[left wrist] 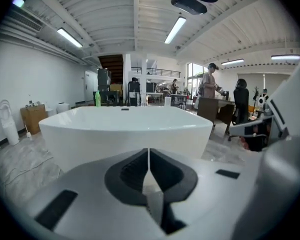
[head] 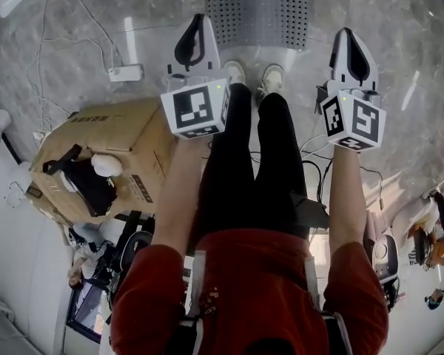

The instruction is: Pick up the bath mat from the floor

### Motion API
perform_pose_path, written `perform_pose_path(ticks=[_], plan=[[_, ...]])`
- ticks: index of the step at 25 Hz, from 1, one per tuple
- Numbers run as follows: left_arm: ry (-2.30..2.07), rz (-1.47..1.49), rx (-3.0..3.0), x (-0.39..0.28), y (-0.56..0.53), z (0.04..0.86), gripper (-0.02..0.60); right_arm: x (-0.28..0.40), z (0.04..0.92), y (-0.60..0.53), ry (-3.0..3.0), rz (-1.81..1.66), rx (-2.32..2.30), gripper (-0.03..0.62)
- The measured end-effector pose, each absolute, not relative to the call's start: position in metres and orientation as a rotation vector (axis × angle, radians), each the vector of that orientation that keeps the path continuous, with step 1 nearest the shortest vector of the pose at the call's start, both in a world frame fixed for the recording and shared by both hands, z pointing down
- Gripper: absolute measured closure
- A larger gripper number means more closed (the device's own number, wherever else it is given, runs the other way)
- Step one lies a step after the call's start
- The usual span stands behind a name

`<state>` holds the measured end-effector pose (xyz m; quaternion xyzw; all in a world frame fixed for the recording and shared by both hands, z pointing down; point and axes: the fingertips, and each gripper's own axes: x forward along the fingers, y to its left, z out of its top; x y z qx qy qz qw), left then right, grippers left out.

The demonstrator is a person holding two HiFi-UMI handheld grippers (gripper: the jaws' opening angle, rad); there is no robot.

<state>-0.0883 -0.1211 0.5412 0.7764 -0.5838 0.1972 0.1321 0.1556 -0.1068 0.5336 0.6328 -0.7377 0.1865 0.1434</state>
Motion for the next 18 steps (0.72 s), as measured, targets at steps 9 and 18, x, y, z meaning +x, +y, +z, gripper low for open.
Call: perform_pose_path(ticks=[9,18], plan=[[-1.616,0.702,2.141,-0.12,-0.119,0.706,0.561,0.13,0.688,-0.113,-2.053,0.595,1.692,0.583],[-1.546,0.809,2.051,-0.132,-0.11,0.848,0.561,0.112,0.816,-0.109,-2.025,0.616,1.579,0.583]])
